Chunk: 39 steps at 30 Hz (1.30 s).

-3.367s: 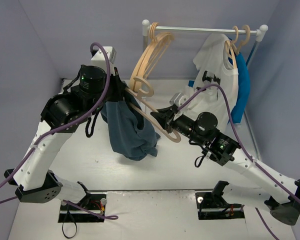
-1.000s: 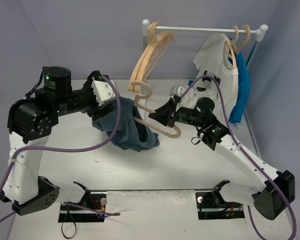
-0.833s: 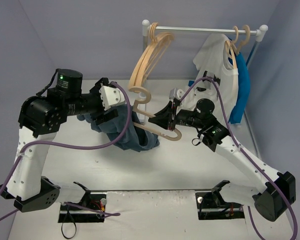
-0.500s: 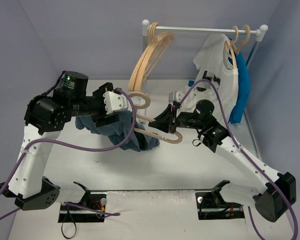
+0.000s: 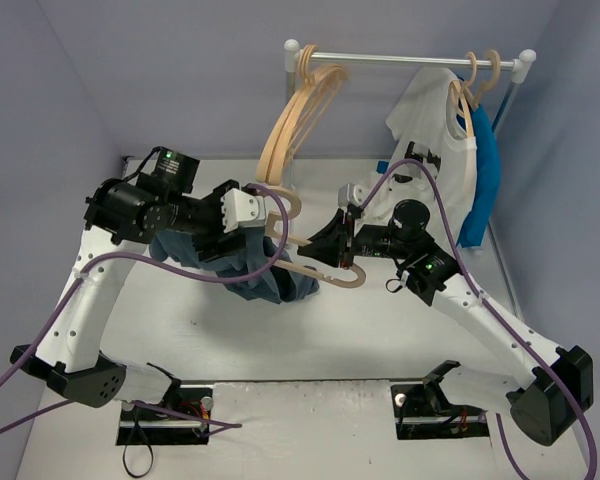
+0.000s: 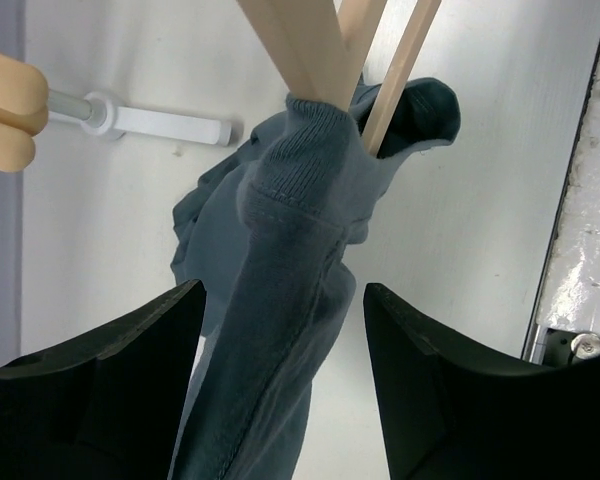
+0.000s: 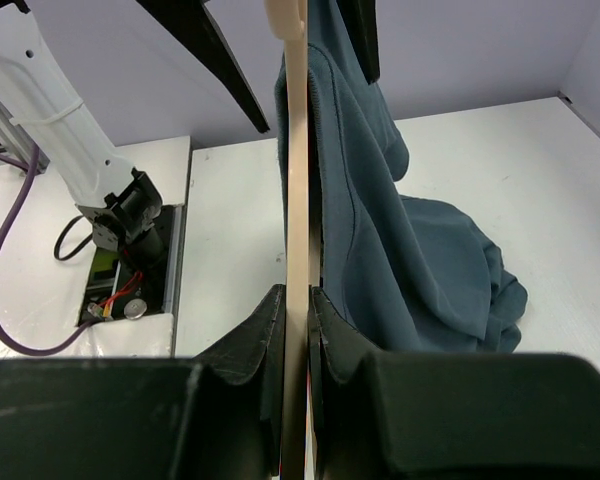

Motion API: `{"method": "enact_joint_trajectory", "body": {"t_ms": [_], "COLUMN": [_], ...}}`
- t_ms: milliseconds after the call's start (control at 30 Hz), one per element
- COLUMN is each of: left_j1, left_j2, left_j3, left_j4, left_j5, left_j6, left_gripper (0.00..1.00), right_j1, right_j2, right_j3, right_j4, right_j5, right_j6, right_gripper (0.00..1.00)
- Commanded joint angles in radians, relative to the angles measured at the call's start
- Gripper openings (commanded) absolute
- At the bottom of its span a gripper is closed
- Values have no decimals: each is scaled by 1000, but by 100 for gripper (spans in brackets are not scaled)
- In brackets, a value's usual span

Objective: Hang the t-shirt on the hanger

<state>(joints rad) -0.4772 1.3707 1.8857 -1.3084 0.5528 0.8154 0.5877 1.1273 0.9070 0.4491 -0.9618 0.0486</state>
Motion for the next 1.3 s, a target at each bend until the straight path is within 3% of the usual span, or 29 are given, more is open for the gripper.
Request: {"method": "enact_joint_trajectory", "body": {"t_ms": [0,233,333,367,500,567,800,900,1067,1267], "left_j1": [8,10,29,36,64,81,111,123,127,127], "left_j2": [-10,-13,-17,-21,-35,-39,-46,-72,-178,-279], "left_j3": [10,-10,-16,-18,-20,-17,-33,-101,-255,-428], "left_j4": [0,0,0,1,3,1,9,102,336,617], "left_j5": [83,119,141,149,198,220,218,195,61,2], "left_j6": [41,51,56,63,79,80,48,-49,-243,-441], "left_gripper": [58,31,4,0,0,0,0,0,0,0], "right_j1": [-3,-3,-5,-5,-6,-10,-32,-67,-103,-74], "right_j2": [-37,-17,-14,-12,-4,-1,11,9,-25,-89], "right_j3": [18,32,33,33,36,34,45,75,104,21], "right_j4": [102,99,98,97,89,83,49,11,-30,-30], "right_j5": [-41,-52,-53,-53,-53,-44,75,171,399,631], "right_j6": [-12,-15,-19,-20,-26,-32,-29,-23,47,186], "right_gripper": [0,0,0,0,0,6,43,60,68,67]}}
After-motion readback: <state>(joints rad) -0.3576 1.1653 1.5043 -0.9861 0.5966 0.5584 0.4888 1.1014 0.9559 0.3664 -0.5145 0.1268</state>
